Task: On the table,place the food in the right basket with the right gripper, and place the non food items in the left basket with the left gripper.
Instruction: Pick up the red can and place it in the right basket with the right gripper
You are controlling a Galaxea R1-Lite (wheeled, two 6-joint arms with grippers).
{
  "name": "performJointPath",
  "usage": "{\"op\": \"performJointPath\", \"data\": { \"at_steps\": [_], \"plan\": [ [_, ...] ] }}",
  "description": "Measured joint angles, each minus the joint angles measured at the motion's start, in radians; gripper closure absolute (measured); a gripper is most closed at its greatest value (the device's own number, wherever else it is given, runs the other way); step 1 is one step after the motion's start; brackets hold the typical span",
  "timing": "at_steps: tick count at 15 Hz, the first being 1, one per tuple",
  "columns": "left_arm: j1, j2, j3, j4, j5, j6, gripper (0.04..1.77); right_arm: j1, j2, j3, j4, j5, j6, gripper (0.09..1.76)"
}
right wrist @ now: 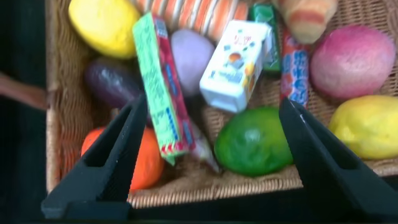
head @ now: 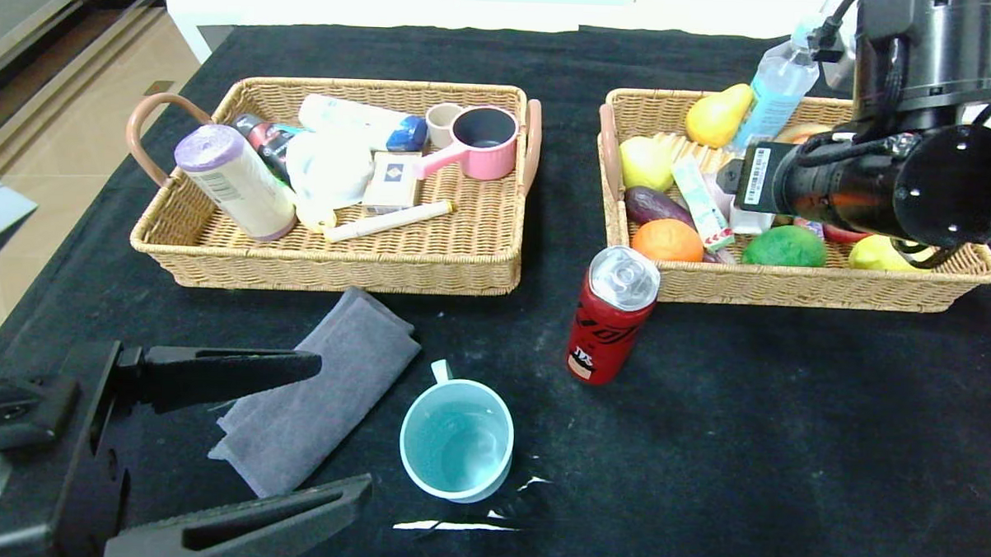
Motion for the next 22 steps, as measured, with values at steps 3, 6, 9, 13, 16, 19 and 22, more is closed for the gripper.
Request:
{"op": "performJointPath", "data": {
  "at_steps": [3,6,9,13,16,19,22],
  "plan": [
    [0.0,0.0,0.0,0.001,0.0,0.001,0.09,0.015,-0.084,0.137,0.0,0.095,-0.004,0.25],
    [0.0,0.002,0.0,0.002,0.0,0.001,0.09,0.031,-0.202,0.321,-0.019,0.238,-0.05,0.22],
    [0.0,0.005,0.001,0.002,0.0,0.001,0.09,0.057,-0.306,0.472,-0.074,0.321,-0.113,0.19],
    [0.0,0.007,-0.001,0.0,0.0,0.001,0.09,0.099,-0.41,0.616,-0.09,0.427,-0.209,0.17],
    [0.0,0.004,-0.006,0.0,0.002,0.0,0.09,0.136,-0.457,0.702,-0.097,0.513,-0.249,0.16],
    [0.0,0.004,-0.006,0.0,0.002,0.0,0.09,0.158,-0.469,0.797,-0.258,0.589,-0.328,0.15],
    [0.001,0.004,-0.006,0.0,0.002,0.0,0.09,0.179,-0.452,0.862,-0.379,0.604,-0.342,0.15]
  ]
}}
